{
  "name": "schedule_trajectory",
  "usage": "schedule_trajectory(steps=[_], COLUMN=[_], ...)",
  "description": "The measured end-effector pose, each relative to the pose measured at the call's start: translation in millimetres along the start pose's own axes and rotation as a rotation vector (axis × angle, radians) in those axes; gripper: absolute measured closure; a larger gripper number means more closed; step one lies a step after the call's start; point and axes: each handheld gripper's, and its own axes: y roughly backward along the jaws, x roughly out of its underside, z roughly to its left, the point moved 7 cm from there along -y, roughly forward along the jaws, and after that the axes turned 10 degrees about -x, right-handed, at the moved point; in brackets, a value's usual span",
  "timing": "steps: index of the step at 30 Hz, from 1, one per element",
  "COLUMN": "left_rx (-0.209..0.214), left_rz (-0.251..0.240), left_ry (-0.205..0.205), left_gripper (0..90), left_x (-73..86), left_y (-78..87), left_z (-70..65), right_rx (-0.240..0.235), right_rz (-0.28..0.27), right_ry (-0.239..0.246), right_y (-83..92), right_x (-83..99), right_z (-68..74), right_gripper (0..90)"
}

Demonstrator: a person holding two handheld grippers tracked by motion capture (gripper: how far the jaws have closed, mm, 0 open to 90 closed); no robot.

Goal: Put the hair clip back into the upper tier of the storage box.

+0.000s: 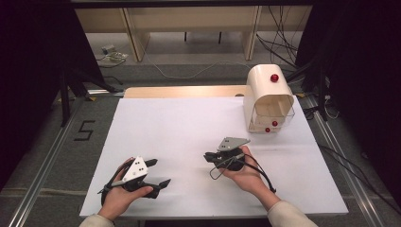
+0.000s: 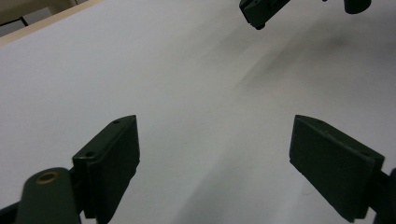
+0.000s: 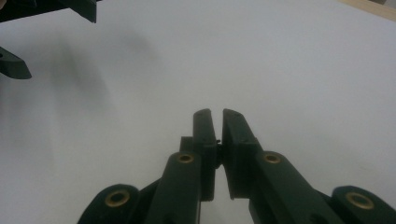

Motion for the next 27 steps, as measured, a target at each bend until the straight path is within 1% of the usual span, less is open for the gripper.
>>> schedule_trajectory(steps=[27], left_rx=[-0.006], left_rz=[-0.006], left_ry=[0.006], left_gripper=[16.0], left_x=[-0.3], left_y=[0.4], left_z=[0.9], right_rx=[0.056], right_rz=[-0.06], right_ry=[0.005], right_y=[27.4], right_x=[-15.7], right_z=[-9.6], right_gripper=[84.9])
